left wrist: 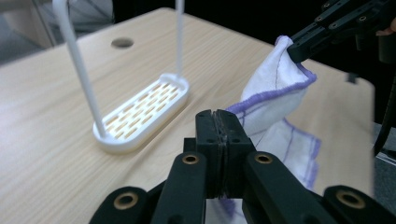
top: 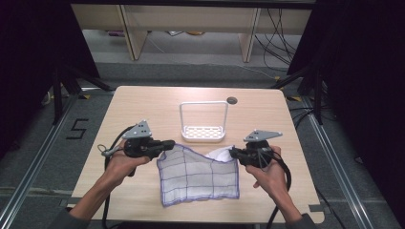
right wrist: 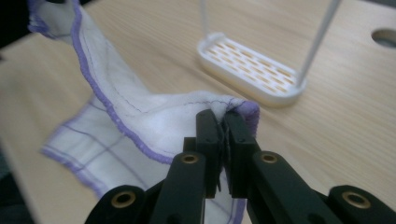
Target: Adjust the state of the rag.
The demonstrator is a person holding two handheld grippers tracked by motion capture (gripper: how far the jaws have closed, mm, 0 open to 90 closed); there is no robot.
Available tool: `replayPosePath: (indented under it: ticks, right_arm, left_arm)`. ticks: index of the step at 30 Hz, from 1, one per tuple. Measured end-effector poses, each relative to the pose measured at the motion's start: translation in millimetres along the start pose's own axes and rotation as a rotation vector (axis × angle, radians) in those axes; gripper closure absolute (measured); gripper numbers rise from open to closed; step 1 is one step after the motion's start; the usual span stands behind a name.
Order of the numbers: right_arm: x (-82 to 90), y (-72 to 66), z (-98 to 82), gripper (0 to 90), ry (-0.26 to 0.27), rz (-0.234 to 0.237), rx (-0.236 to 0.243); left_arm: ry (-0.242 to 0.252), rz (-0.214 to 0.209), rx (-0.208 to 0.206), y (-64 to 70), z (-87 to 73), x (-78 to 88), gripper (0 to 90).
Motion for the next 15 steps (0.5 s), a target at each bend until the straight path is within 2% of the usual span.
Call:
replayPosePath:
  ticks: [1,2,5,6,7,8,9,10,11,13,14,15]
  right_arm:
    - [-10.4,6.9,-1.1,86.5,-0.024,-0.001,-0.006]
    - [-21.1,9.9,-3.1,86.5,-0.036,-0.011,-0.034]
    - [-41.7,19.6,-6.7,86.4,-0.07,-0.019,-0.017]
    - [-47.0,19.7,-8.0,86.3,-0.053,-0.018,-0.016]
    - [-45.8,19.3,-8.3,86.3,-0.082,-0.009,-0.018]
    - [-47.1,18.6,-9.2,86.3,-0.05,-0.008,-0.025]
    - [-42.8,18.0,-10.3,86.3,-0.081,-0.001,-0.026]
    - [-39.2,15.4,-12.6,86.3,-0.077,-0.005,-0.041]
    - [-38.4,16.8,-14.2,86.2,-0.056,-0.005,-0.01]
    - [-30.6,13.2,-19.6,86.1,-0.059,0.002,-0.027]
    - [-25.2,10.5,-23.5,86.1,-0.085,0.01,-0.035]
    - [-24.0,8.5,-27.8,86.0,-0.067,0.012,-0.036]
  left_arm:
    - [-0.008,0.005,0.005,-5.5,-4.5,-6.5,88.0]
    - [-0.016,0.014,0.006,-9.6,-8.5,-11.6,88.0]
    - [-0.029,0.015,0.001,-13.3,-17.6,-18.6,87.9]
    - [-0.037,0.008,-0.005,-12.8,-19.8,-18.7,87.9]
    - [-0.032,0.005,-0.005,-11.0,-22.0,-18.0,87.8]
    - [-0.037,-0.002,-0.01,-8.6,-23.7,-16.1,87.8]
    - [-0.042,-0.001,-0.027,-4.8,-25.8,-13.2,87.8]
    - [-0.045,-0.002,-0.038,-2.2,-27.5,-11.5,87.8]
    - [-0.049,-0.004,-0.046,1.9,-30.4,-9.3,87.8]
    - [-0.061,-0.022,-0.062,10.3,-38.3,-5.6,87.8]
    - [-0.072,-0.027,-0.072,15.2,-43.0,-4.1,87.8]
    - [-0.079,-0.037,-0.081,19.7,-48.2,-3.6,87.7]
Point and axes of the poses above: each handheld gripper's, and its own axes: x roughly backward along the jaws, z roughly out of its top, y roughly to its right, the point moved 3 cm from there along -x, roughly forward along the jaws, and after that the axes turned 3 degrees about -z, right-handed, at the moved point
